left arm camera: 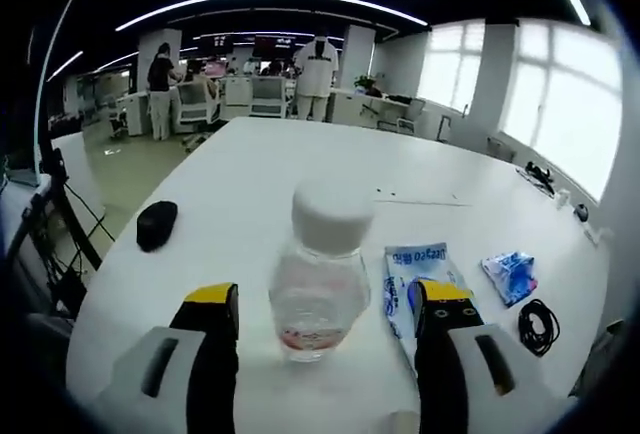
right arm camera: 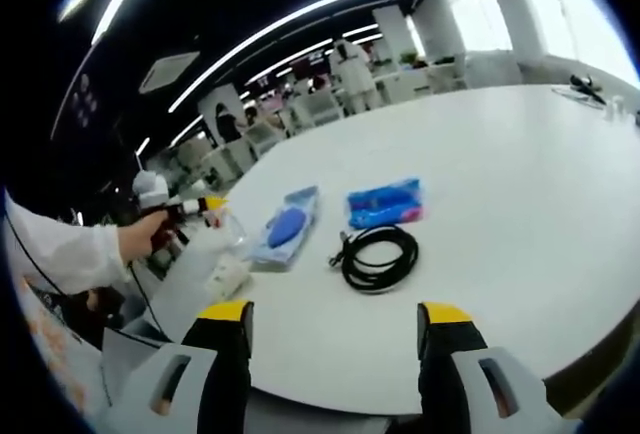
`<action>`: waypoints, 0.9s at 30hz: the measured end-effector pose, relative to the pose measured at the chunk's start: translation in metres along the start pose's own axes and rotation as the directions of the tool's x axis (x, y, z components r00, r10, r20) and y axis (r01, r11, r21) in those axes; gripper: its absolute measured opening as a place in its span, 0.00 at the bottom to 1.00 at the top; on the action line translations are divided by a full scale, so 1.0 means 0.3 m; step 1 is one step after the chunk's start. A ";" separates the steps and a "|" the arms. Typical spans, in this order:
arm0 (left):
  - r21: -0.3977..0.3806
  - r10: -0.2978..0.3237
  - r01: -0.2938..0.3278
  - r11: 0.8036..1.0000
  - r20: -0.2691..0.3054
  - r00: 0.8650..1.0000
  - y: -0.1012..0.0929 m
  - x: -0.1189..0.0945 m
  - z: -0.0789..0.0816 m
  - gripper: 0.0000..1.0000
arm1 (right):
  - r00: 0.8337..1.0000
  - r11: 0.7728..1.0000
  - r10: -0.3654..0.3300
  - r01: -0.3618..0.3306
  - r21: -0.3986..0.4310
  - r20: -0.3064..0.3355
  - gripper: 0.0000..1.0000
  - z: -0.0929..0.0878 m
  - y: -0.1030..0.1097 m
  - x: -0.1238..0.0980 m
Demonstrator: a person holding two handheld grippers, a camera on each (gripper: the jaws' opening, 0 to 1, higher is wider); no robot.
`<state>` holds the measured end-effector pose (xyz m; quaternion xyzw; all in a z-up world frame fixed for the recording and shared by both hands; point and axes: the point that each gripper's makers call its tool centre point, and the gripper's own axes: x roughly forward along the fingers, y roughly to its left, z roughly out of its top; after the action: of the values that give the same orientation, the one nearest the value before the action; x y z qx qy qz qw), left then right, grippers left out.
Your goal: Arrange the tabletop items into an orderly group along one side of the table until the central work area is clear of visible clutter.
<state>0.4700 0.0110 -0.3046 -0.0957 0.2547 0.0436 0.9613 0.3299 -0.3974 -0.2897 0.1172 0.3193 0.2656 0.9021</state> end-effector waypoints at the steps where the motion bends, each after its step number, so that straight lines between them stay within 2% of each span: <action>1: 0.001 -0.011 0.011 1.000 0.006 1.000 -0.018 -0.025 -0.008 0.72 | 1.000 1.000 0.001 -0.001 -0.001 0.001 0.67 0.002 0.000 0.000; 7: 0.025 -0.064 0.063 0.998 0.004 0.998 -0.035 -0.074 -0.034 0.74 | 1.000 1.000 0.009 -0.009 -0.003 -0.001 0.67 0.003 0.001 0.004; 13: 0.048 -0.109 0.109 0.993 0.008 0.994 -0.046 -0.157 -0.065 0.76 | 1.000 1.000 0.021 -0.021 -0.008 -0.009 0.67 0.000 -0.001 0.011; 17: 0.084 -0.139 0.138 0.987 0.013 0.990 -0.082 -0.239 -0.089 0.78 | 0.999 0.999 0.031 -0.031 -0.012 -0.011 0.67 0.004 0.007 0.012; 20: 0.103 -0.171 0.166 0.981 0.039 0.984 -0.110 -0.311 -0.102 0.79 | 0.999 0.999 0.038 -0.038 -0.014 -0.015 0.66 0.002 0.008 0.018; 24: 0.119 -0.178 0.170 0.978 0.063 0.982 -0.138 -0.393 -0.132 0.84 | 0.999 0.999 0.046 -0.046 -0.013 -0.023 0.66 -0.005 0.008 0.033; 27: 0.113 -0.177 0.171 0.979 0.050 0.983 -0.138 -0.429 -0.170 0.84 | 0.998 0.998 0.053 -0.053 -0.012 -0.027 0.66 -0.009 0.010 0.039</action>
<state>0.3395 -0.0445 -0.2773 -0.0642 0.2186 -0.0516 0.9723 0.3346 -0.3884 -0.2968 0.1163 0.3263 0.2931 0.8911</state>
